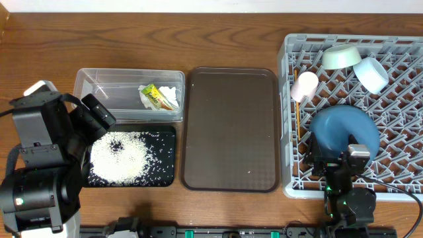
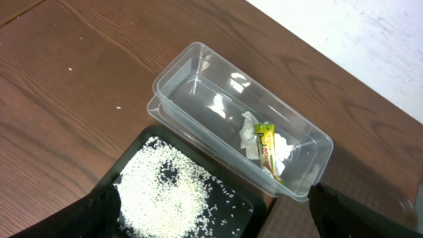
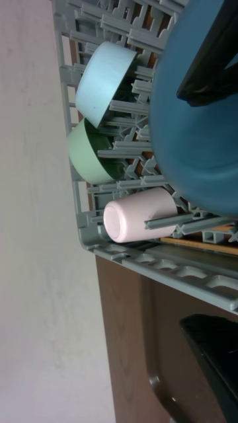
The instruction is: Sort waste into correct bins and load items into the dishwasher rack
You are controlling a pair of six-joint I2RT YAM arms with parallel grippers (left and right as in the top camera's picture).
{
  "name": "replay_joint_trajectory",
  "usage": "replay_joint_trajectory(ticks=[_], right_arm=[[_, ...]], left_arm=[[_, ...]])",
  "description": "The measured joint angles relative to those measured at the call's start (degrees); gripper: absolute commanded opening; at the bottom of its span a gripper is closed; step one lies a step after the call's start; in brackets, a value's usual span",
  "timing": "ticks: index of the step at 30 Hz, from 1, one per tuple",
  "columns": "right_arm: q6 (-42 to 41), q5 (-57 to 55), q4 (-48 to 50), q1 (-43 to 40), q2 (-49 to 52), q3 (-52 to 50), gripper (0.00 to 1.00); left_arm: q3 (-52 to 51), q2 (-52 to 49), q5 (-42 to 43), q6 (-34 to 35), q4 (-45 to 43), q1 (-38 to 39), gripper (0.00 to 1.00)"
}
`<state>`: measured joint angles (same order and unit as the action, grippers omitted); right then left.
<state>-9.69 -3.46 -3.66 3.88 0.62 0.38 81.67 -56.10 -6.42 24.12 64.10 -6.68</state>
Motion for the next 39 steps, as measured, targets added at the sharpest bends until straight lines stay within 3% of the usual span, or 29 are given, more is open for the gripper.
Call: replay_joint_trajectory(ticks=[27, 39], right_arm=[[0.0, -0.02, -0.02, 0.0, 0.0, 0.0, 0.99], [0.0, -0.04, -0.02, 0.0, 0.0, 0.0, 0.99]], left_arm=[[-0.39, -0.17, 0.0, 0.0, -0.04, 0.37, 0.94], [-15.76, 11.3, -0.02, 0.0, -0.15, 0.46, 0.94]])
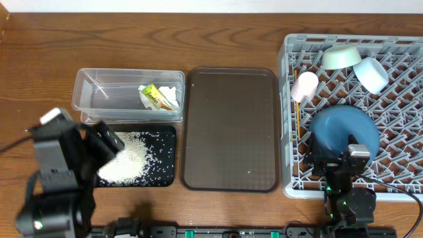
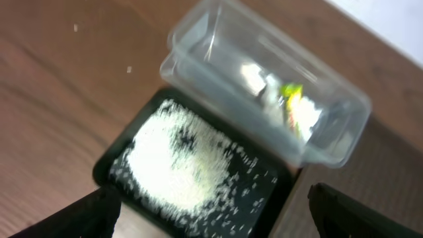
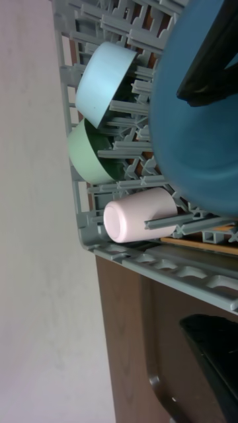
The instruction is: Sort waste into correct bins and load items into the dishwasher rack
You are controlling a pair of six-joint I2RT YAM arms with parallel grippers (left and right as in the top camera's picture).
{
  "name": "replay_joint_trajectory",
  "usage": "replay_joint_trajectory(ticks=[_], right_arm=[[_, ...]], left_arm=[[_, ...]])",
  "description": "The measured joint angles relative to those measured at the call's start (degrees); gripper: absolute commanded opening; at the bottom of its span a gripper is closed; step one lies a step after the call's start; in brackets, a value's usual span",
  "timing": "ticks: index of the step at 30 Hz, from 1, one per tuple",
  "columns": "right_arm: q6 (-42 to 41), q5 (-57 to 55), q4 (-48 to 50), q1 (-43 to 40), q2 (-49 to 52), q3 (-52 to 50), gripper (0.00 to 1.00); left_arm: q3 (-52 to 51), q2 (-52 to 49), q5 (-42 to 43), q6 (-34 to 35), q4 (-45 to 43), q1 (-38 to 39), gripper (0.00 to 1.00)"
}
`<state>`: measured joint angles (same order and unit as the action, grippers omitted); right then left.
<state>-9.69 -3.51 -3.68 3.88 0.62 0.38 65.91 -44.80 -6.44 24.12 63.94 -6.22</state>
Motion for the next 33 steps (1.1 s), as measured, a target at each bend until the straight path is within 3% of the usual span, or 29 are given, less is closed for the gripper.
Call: replay_joint_trajectory(ticks=[6, 19, 33], right_arm=[[0.0, -0.04, 0.02, 0.0, 0.0, 0.0, 0.99], [0.0, -0.15, 0.02, 0.0, 0.0, 0.0, 0.99], [0.02, -0.17, 0.0, 0.0, 0.0, 0.0, 0.99]], left_arm=[[-14.14, 8.76, -0.39, 0.02, -2.29, 0.0, 0.94], [-39.5, 23.56, -1.7, 0.04, -33.16, 3.32, 0.94], [-54.49, 32.04, -1.7, 0.09, -53.72, 5.22, 0.94]])
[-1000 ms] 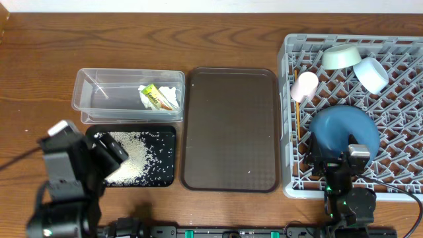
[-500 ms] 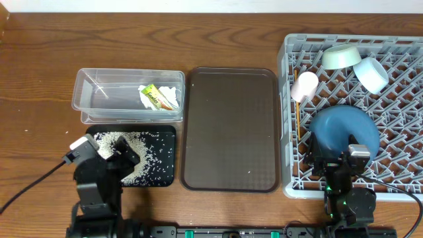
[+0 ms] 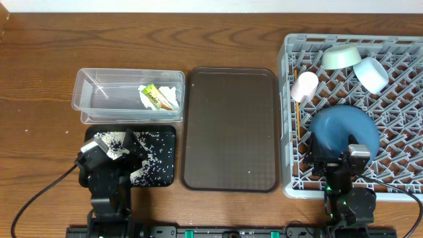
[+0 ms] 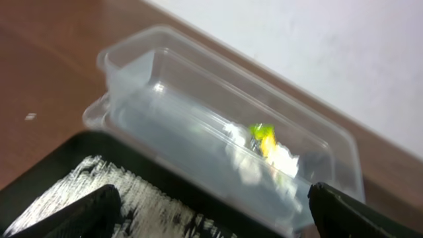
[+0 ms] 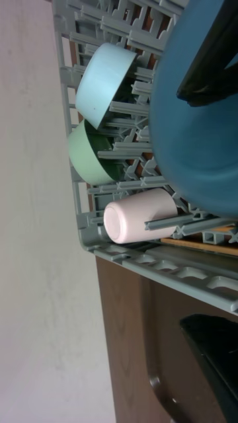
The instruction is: Sort waste into correct bins and load items into the dishwasher rack
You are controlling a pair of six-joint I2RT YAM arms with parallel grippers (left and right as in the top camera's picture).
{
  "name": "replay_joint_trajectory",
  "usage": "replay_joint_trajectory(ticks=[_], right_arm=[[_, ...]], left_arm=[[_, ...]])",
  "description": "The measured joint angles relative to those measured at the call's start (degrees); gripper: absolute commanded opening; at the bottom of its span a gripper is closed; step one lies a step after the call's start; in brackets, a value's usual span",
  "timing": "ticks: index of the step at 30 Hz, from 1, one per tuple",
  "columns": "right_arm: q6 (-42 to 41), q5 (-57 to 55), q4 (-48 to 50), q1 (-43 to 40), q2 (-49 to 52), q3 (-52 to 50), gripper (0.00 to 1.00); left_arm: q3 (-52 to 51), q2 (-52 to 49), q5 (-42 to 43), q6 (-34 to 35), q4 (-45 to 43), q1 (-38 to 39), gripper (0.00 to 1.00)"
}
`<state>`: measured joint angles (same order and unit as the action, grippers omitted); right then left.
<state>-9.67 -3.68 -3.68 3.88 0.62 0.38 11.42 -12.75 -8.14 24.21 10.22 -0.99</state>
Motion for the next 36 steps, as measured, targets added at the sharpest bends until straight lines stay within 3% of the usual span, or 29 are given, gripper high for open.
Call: replay_joint_trajectory(ticks=[9, 19, 28, 36], right_arm=[[-0.02, 0.02, 0.0, 0.0, 0.0, 0.0, 0.99], [-0.02, 0.0, 0.02, 0.0, 0.0, 0.0, 0.99], [-0.02, 0.02, 0.02, 0.0, 0.0, 0.0, 0.99], [-0.02, 0.0, 0.02, 0.0, 0.0, 0.0, 0.99]], left_arm=[[-8.15, 5.01, 0.0, -0.02, -11.61, 0.0, 0.94], [-10.82, 11.85, 0.0, -0.02, -11.5, 1.01, 0.94], [-10.6, 12.13, 0.02, -0.26, -10.03, 3.37, 0.94], [-10.14, 12.13, 0.48, -5.4, -9.16, 3.37, 0.94]])
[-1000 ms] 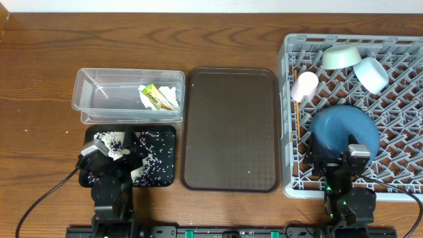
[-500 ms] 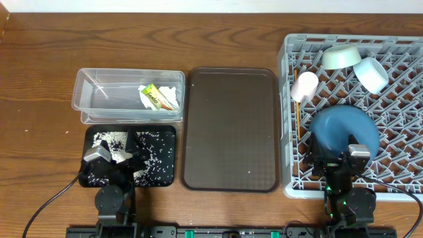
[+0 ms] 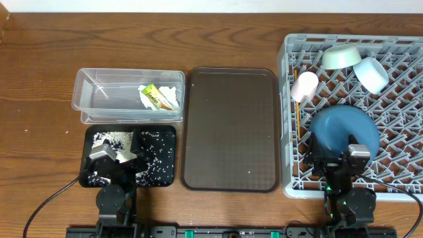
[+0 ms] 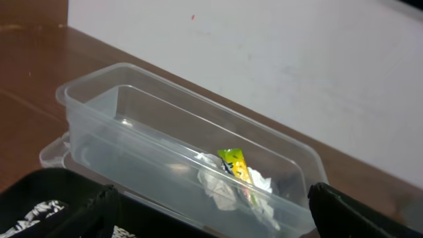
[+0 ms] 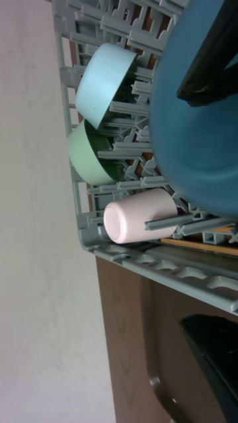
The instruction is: Sort waste into correct bins and load items into the dishwasher rack
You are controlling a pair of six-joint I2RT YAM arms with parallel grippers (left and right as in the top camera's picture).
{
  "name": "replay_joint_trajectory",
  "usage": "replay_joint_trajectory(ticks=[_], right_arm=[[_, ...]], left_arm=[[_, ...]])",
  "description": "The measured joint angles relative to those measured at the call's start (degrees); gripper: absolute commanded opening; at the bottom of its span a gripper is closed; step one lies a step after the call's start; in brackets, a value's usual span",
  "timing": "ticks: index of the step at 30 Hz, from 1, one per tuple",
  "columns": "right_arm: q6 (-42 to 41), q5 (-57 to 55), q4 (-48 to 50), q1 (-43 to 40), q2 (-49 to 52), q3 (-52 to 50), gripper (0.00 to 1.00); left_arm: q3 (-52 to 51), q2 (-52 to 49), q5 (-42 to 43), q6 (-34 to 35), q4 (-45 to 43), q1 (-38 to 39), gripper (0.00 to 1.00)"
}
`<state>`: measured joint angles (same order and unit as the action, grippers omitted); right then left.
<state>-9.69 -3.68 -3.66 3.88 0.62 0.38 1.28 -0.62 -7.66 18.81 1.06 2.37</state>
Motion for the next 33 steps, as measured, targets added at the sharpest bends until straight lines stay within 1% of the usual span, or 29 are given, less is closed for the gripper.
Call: replay_joint_trajectory(ticks=[6, 12, 33], right_arm=[[0.0, 0.0, 0.0, 0.0, 0.0, 0.0, 0.99], [0.0, 0.0, 0.0, 0.0, 0.0, 0.0, 0.99], [0.0, 0.02, 0.0, 0.0, 0.0, 0.0, 0.99]], left_arm=[[0.17, 0.0, 4.55, -8.83, 0.7, 0.0, 0.94], [0.2, 0.0, 6.47, -12.63, 0.92, 0.0, 0.94], [0.2, 0.0, 8.63, -14.01, 1.09, 0.0, 0.94]])
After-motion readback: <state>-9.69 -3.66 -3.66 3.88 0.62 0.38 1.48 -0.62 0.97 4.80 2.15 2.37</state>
